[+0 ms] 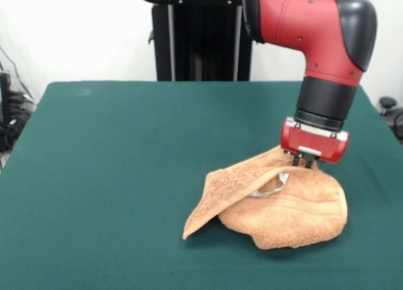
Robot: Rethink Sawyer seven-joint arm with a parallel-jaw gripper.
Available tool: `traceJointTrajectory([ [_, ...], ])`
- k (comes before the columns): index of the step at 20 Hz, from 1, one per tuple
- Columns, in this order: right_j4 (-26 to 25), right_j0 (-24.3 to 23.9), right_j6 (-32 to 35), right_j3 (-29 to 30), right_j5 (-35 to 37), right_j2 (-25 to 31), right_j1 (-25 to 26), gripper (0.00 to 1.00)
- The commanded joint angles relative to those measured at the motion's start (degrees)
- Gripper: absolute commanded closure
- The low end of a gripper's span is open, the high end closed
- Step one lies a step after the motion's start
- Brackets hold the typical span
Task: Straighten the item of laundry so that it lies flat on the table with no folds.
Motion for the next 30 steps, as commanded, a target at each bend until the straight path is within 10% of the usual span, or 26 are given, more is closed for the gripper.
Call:
traceJointTrajectory([
  [1, 3.11, 3.84, 18.49, 7.85, 4.89, 10.42, 1.41, 1.00],
  [30, -2.27, 1.48, 16.54, 7.60, 2.13, 10.50, -2.71, 1.00],
])
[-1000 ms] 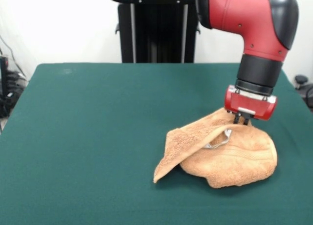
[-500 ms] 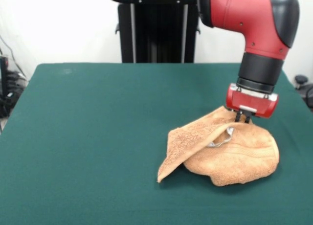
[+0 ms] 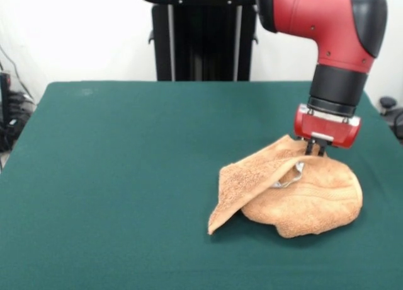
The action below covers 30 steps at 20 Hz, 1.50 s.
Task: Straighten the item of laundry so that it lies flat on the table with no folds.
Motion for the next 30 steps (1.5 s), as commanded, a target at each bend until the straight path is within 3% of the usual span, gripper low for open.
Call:
traceJointTrajectory([
  [1, -2.49, -0.01, 12.27, 2.56, 3.64, 7.95, -0.62, 1.00],
  [11, -9.59, -8.11, 4.89, -4.81, 9.12, 8.43, -3.42, 1.00],
  [16, -12.32, -11.72, -2.45, -19.27, 17.08, 6.70, 2.33, 1.00],
  [19, -16.65, -15.88, -6.38, -26.94, 22.10, 9.73, 5.33, 1.00],
  [26, -23.39, -19.35, -5.47, -34.49, 25.11, 13.64, 7.46, 1.00],
  [30, -26.46, -20.35, -4.36, -35.10, 25.66, 14.89, 7.44, 1.00],
])
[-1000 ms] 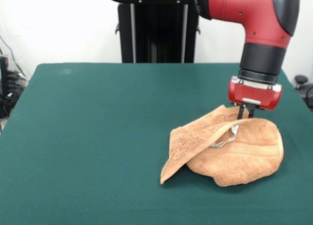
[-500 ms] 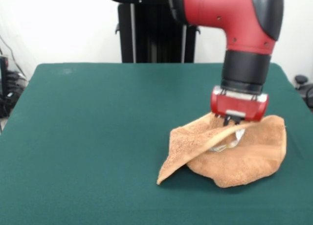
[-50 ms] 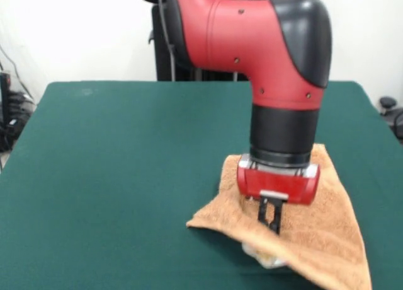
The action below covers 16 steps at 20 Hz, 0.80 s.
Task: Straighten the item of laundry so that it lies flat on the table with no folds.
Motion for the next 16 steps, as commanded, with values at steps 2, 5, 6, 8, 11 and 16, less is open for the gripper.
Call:
traceJointTrajectory([
  [2, -6.65, -0.91, -3.88, -8.30, 6.31, 9.61, 3.89, 1.00],
  [5, -7.99, -1.13, -2.45, -8.04, 6.43, 9.83, 3.81, 1.00],
  [6, -8.21, -0.98, -1.45, -7.07, 6.34, 9.55, 3.29, 1.00],
  [8, -8.38, -0.57, 0.66, -4.41, 6.48, 8.82, 1.80, 1.00],
  [11, -8.64, 0.30, 3.50, 0.07, 6.95, 7.59, -1.03, 1.00],
  [16, -7.01, 2.66, 8.56, 5.24, 6.16, 5.46, -3.45, 1.00],
])
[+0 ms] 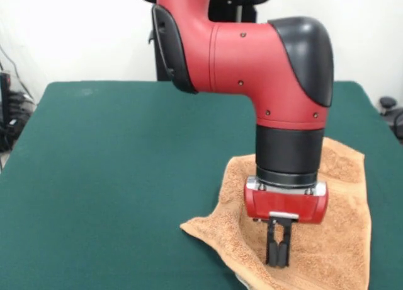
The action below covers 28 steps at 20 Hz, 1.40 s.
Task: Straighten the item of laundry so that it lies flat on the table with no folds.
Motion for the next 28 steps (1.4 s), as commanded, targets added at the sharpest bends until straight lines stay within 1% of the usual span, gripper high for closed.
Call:
traceJointTrajectory([
  [1, 0.42, 4.83, 10.98, 11.71, 5.66, 1.69, -6.26, 1.00],
  [3, 2.56, 7.29, 15.35, 16.74, 5.79, -0.26, -8.73, 1.00],
  [5, 4.32, 8.87, 17.55, 19.66, 6.95, -1.45, -10.40, 1.00],
  [11, 7.61, 13.31, 18.63, 24.44, 6.89, -6.47, -11.87, 1.00],
  [13, 8.07, 13.09, 17.94, 25.99, 4.92, -6.05, -11.69, 1.00],
  [16, 7.82, 11.58, 16.42, 26.71, 1.26, -4.32, -10.33, 1.00],
  [20, 7.14, 9.90, 14.69, 25.91, -1.13, -2.93, -8.45, 1.00],
  [23, 7.70, 10.40, 14.51, 24.26, -0.94, -3.40, -7.49, 1.00],
  [28, 8.17, 10.71, 14.79, 23.63, -1.14, -3.18, -7.38, 1.00],
])
